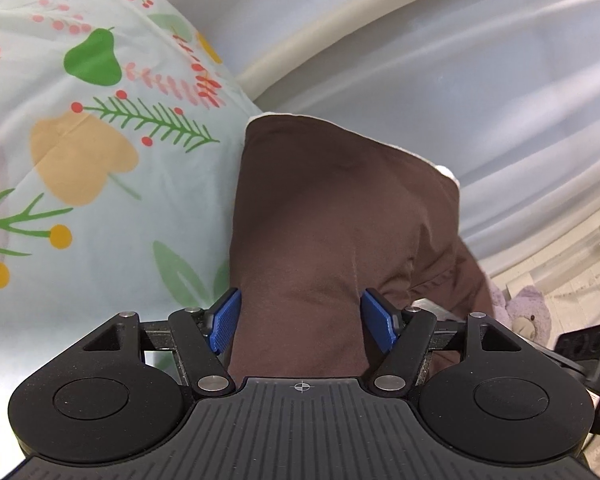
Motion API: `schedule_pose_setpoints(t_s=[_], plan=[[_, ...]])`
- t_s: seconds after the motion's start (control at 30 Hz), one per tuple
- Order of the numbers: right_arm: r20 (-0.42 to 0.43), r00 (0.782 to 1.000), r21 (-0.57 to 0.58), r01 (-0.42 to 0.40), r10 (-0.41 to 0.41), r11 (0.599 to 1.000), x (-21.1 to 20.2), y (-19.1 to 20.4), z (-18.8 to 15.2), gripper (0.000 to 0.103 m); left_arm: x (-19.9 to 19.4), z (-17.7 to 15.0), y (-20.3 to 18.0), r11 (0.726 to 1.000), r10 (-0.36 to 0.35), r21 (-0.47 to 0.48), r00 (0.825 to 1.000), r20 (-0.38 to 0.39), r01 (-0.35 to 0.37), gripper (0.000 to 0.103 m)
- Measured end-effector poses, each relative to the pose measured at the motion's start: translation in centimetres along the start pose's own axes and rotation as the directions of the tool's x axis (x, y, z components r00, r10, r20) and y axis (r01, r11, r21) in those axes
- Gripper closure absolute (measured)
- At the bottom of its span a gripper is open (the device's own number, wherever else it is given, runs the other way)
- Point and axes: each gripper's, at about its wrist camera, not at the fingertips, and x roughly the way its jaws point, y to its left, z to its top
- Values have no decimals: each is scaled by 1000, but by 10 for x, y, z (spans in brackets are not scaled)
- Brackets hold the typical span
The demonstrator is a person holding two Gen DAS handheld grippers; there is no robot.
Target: Fold large clothes
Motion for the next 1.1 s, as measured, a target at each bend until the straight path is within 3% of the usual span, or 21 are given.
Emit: schedule_pose_setpoints(t_s=[0.27, 0.37, 0.5, 0.73, 0.9, 1.0, 1.1], plan=[[95, 987, -59, -128, 133, 990, -47, 42, 26, 88, -28, 9, -31, 997, -66, 33, 996, 59, 64, 35], [145, 974, -45, -167, 172, 985, -71, 40, 33, 88, -35, 14, -58, 991, -105, 86, 992, 70, 99, 36], [225, 961, -2, -164, 161, 986, -99, 23, 38, 88, -28, 14, -96, 976, -153, 165, 987, 47, 144, 36], [314, 949, 52, -51, 32, 997, -141, -25, 26, 88, 25, -4, -153, 929, -205, 305, 978, -51, 210, 36], [334, 936, -5, 120, -111, 993, -155, -64, 13, 88, 70, -30, -185, 884, -213, 398, 969, -129, 247, 35], [265, 934, 23, 242, -239, 970, -154, -95, 4, 83, 103, -50, -195, 863, -232, 406, 950, -210, 300, 17], [175, 904, 126, 372, -390, 920, -153, -114, -8, 76, 129, -77, -210, 813, -193, 507, 953, -232, 288, 15]])
